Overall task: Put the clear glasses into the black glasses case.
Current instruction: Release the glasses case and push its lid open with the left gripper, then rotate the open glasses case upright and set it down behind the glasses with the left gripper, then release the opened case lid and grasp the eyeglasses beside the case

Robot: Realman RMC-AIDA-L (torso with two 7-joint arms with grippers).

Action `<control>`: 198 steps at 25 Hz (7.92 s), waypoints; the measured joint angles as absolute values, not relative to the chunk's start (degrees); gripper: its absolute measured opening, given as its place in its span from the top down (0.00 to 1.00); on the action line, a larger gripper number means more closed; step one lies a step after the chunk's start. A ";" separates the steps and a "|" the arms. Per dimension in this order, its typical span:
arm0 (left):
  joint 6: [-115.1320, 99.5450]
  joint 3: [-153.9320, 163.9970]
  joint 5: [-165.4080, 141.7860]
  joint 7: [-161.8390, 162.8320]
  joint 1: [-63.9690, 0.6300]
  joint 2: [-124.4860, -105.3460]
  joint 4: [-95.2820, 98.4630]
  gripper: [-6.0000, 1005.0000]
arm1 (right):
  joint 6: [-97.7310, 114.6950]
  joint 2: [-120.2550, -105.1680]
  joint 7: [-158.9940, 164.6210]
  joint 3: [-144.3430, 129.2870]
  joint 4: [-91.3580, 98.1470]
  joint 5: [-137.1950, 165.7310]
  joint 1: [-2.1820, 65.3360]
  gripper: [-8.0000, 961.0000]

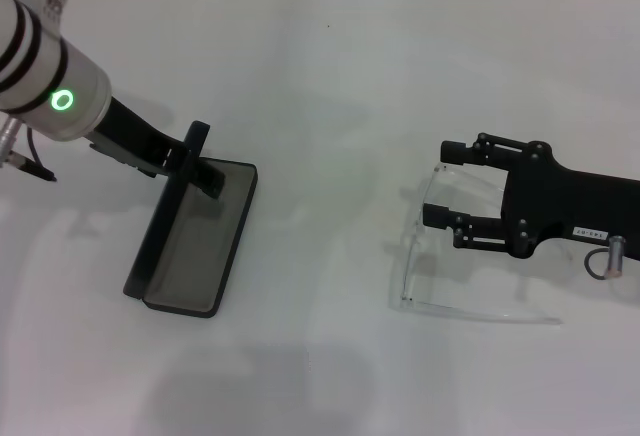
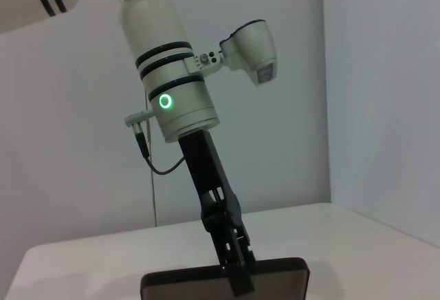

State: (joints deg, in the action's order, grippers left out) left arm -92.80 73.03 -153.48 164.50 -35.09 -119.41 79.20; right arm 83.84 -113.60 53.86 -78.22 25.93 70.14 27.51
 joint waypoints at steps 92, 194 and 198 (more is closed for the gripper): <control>-59.66 93.71 -149.26 117.44 -42.03 -119.88 69.43 0.80 | 89.62 -115.76 52.30 -77.33 25.93 66.61 23.27 0.22; -101.24 54.49 -100.35 75.22 -18.52 -117.81 46.51 0.24 | 107.93 -107.50 104.91 -62.40 60.88 125.08 58.33 0.22; -101.27 53.95 -99.82 74.02 -18.29 -118.13 46.51 0.24 | 107.97 -109.09 103.89 -64.41 61.26 128.90 61.21 0.22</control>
